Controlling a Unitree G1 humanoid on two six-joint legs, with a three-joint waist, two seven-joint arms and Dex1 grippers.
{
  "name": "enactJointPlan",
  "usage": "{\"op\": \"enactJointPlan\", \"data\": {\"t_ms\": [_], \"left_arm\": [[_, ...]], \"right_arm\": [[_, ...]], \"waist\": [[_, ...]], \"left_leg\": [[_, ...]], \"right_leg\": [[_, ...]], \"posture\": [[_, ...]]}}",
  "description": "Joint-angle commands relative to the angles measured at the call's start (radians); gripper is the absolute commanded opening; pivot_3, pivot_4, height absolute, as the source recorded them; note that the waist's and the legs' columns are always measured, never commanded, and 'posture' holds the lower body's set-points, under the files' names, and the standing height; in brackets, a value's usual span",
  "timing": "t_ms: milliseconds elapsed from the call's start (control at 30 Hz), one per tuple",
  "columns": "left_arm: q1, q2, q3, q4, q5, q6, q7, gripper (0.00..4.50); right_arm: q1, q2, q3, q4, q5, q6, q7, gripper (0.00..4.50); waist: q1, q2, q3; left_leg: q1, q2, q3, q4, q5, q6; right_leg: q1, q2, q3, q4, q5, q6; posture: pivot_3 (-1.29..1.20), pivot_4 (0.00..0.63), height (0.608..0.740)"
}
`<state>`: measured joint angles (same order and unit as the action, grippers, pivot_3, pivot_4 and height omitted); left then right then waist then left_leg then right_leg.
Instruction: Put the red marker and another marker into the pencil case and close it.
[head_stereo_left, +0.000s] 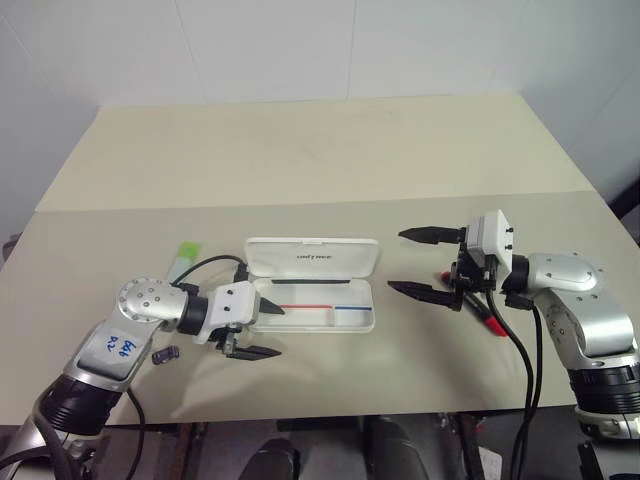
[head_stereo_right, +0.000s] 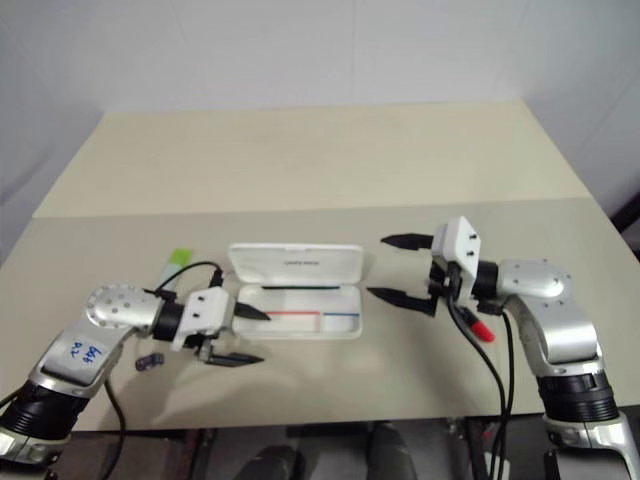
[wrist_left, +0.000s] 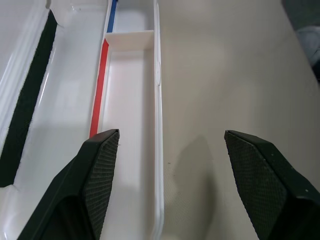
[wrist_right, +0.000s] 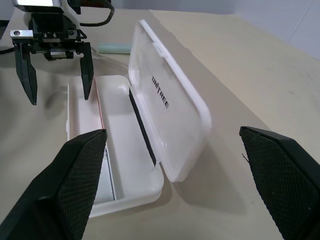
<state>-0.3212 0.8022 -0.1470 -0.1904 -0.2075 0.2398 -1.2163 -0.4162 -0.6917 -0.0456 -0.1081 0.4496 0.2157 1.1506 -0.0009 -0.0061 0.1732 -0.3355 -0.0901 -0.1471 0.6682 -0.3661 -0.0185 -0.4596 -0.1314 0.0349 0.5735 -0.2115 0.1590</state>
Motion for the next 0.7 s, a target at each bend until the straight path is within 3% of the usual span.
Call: {"op": "enactJointPlan", "data": {"t_ms": [33, 500, 700], "left_arm": [[0.008, 0.027, 0.056, -0.049, -0.063, 0.001, -0.027, 3.56], [0.099, 0.106, 0.283, -0.203, -0.310, 0.164, -0.013, 3.56], [0.137, 0.020, 0.425, -0.301, -0.486, 0.268, 0.138, 3.56]], "right_arm": [[-0.022, 0.013, -0.004, -0.001, 0.006, -0.025, 0.002, 4.50], [-0.051, -0.003, -0.013, 0.075, -0.011, -0.039, 0.037, 4.50], [-0.016, -0.060, -0.053, 0.071, -0.020, 0.010, 0.009, 4.50]], "waist": [[0.000, 0.000, 0.000], [-0.002, 0.000, 0.000], [0.003, 0.000, 0.000]], "left_leg": [[0.000, 0.000, 0.000, 0.000, 0.000, 0.000], [0.000, 0.000, 0.000, 0.000, 0.000, 0.000], [0.000, 0.000, 0.000, 0.000, 0.000, 0.000]], "right_leg": [[0.000, 0.000, 0.000, 0.000, 0.000, 0.000], [0.000, 0.000, 0.000, 0.000, 0.000, 0.000], [0.000, 0.000, 0.000, 0.000, 0.000, 0.000]], "posture": [[0.00, 0.150, 0.740], [0.00, 0.150, 0.740], [0.00, 0.150, 0.740]]}}
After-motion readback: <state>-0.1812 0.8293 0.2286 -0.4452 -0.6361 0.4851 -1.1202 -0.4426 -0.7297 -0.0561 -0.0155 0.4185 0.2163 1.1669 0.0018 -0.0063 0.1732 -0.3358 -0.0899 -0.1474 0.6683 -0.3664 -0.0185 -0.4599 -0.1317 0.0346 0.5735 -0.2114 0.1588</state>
